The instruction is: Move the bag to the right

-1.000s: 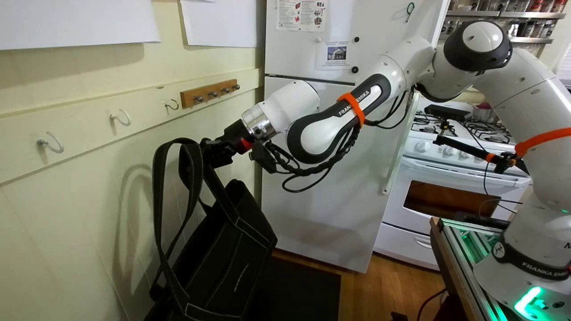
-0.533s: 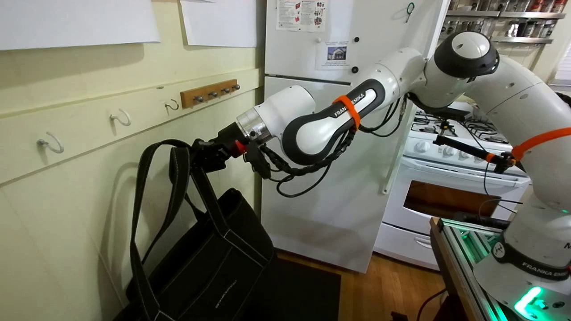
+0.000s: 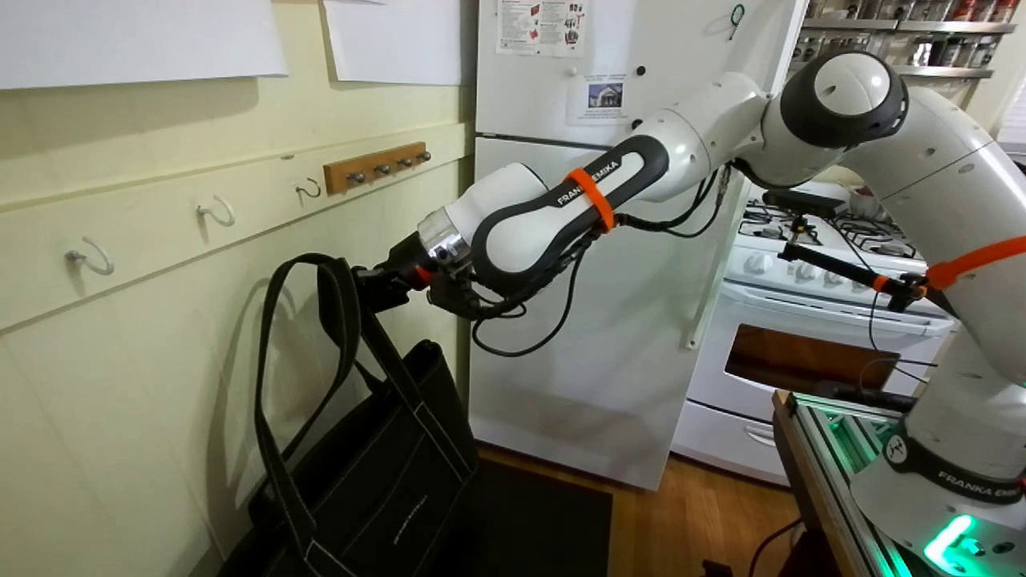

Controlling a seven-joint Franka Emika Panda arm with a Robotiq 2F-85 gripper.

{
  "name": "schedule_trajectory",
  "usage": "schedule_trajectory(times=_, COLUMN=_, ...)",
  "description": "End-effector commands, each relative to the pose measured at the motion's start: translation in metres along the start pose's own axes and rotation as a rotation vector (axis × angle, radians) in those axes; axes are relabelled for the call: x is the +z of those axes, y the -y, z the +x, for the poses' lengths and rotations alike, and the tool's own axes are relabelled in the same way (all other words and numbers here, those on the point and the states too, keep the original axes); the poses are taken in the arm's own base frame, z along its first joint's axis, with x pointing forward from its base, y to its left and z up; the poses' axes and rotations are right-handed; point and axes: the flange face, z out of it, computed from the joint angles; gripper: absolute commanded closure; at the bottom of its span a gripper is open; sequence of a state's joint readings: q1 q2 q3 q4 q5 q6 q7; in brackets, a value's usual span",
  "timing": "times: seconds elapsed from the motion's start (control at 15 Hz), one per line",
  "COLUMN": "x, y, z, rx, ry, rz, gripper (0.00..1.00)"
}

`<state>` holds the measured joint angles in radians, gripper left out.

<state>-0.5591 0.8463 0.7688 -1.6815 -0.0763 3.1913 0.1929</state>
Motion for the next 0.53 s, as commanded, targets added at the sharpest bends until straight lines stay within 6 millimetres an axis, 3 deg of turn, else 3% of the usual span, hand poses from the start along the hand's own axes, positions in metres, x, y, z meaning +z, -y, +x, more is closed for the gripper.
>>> schedule_trajectory(times=0.0, x=0.011, y=0.009, z=0.008, rx=-0.044, ry=-0.015, rz=-0.060, gripper=0.99)
schedule_trajectory(times=0.27, x=0.030, y=0.013, z=0.001, rx=-0.068, ry=-0.010, rz=-0.105, gripper=0.99)
schedule_trajectory(times=0.33, x=0.032, y=0.013, z=0.000, rx=-0.069, ry=-0.014, rz=-0.127, gripper=0.70)
schedule_trajectory(times=0.47, x=0.036, y=0.012, z=0.000, rx=-0.074, ry=-0.021, rz=-0.152, gripper=0.64)
